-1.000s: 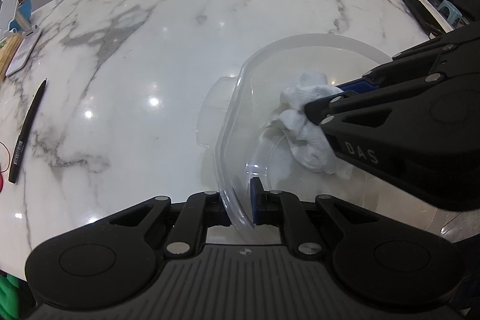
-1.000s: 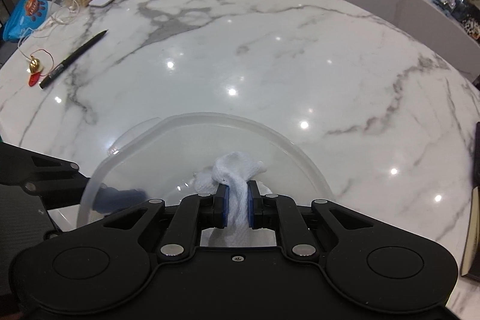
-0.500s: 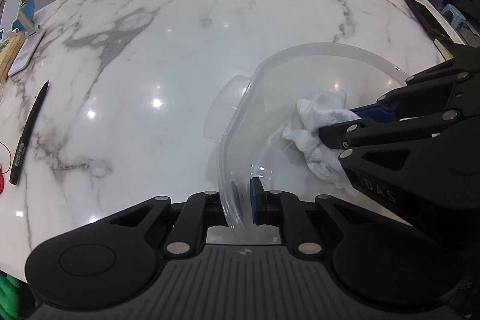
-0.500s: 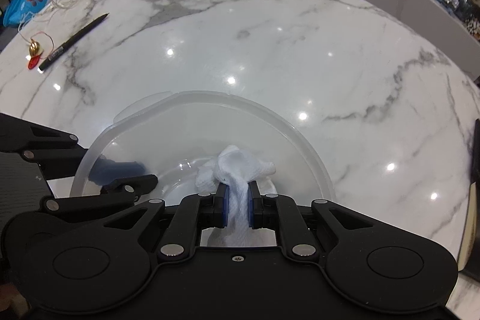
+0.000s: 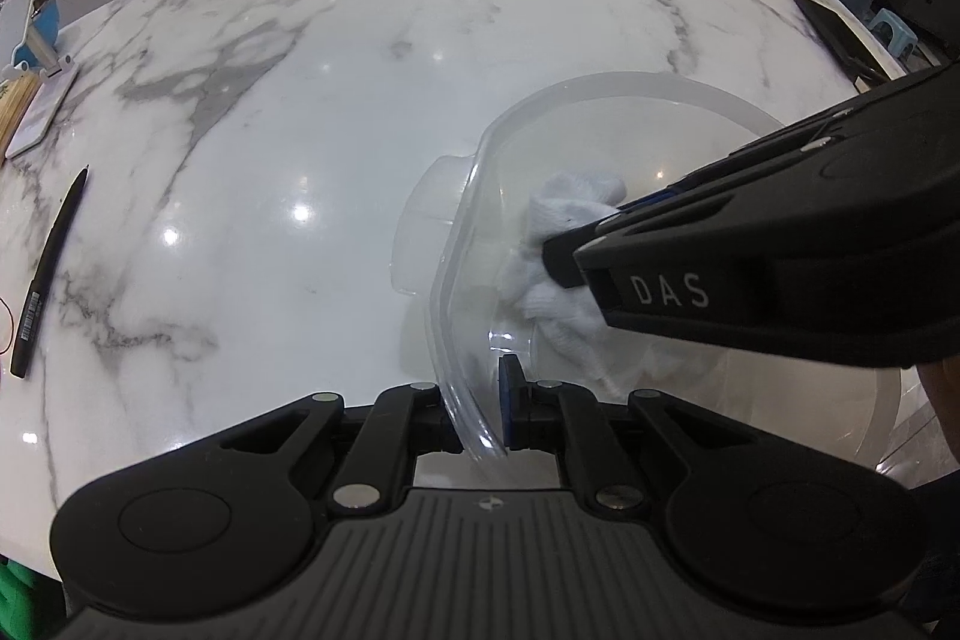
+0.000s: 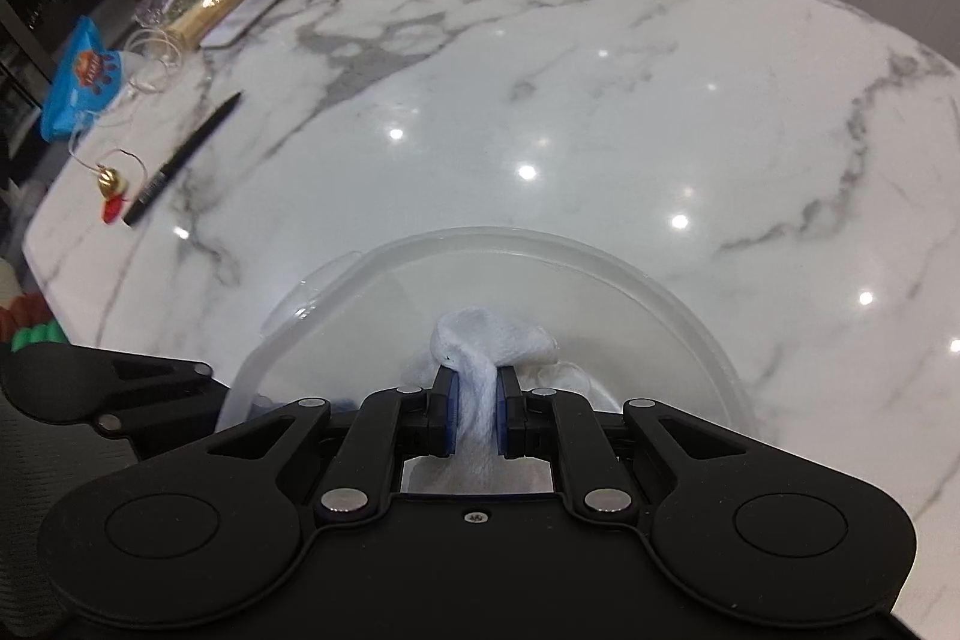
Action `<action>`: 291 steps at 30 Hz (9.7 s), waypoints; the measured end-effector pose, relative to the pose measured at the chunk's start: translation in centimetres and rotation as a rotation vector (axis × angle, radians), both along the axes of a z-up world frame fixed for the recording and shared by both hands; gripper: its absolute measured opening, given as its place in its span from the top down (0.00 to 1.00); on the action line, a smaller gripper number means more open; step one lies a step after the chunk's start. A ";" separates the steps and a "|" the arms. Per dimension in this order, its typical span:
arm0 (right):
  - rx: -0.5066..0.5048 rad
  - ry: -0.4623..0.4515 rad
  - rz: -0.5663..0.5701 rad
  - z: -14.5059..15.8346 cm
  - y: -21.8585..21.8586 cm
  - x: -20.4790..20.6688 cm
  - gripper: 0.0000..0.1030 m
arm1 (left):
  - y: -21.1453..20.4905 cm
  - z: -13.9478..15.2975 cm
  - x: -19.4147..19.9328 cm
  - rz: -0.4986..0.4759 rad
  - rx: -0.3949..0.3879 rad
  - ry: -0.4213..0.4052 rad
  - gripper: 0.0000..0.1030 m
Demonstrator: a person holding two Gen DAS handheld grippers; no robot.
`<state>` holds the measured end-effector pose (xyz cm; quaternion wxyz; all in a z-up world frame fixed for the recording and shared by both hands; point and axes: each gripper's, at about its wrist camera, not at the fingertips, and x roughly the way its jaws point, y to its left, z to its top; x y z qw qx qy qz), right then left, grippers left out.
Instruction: Clean bowl
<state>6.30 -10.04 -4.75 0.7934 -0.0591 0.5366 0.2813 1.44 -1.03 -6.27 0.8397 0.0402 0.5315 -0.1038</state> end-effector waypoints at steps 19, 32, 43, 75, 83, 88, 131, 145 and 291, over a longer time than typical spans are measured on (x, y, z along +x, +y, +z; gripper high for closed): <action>-0.021 -0.049 0.034 0.5 0.7 -0.9 0.90 | -0.1 0.0 0.0 0.001 0.009 -0.001 0.93; -0.205 -0.172 0.020 1.0 -0.8 -1.8 0.90 | 0.3 0.1 0.5 0.036 0.006 -0.002 0.93; -0.242 -0.130 0.066 1.0 -1.6 -3.1 0.90 | 0.4 0.2 0.7 0.049 0.011 -0.008 0.93; -0.068 0.073 0.225 1.1 -1.0 -4.9 0.90 | 0.4 0.2 0.9 0.063 0.010 -0.005 0.93; 0.013 0.109 0.244 1.1 -0.5 -5.2 0.90 | 0.6 0.1 1.0 0.062 0.010 -0.006 0.93; 0.048 0.115 0.247 1.1 -0.2 -5.2 0.90 | 0.6 0.1 1.0 0.062 0.011 -0.005 0.93; -0.327 -0.137 0.374 -0.7 0.0 -2.8 0.91 | -0.4 -0.1 1.6 -0.284 0.090 -0.022 0.92; -0.400 -0.262 0.555 -0.9 0.2 -2.6 0.92 | -1.2 -0.3 1.6 -0.463 0.178 -0.082 0.89; -0.154 -0.325 0.505 7.1 -4.1 -19.7 0.93 | -1.5 -0.6 2.1 -0.487 0.184 -0.105 0.88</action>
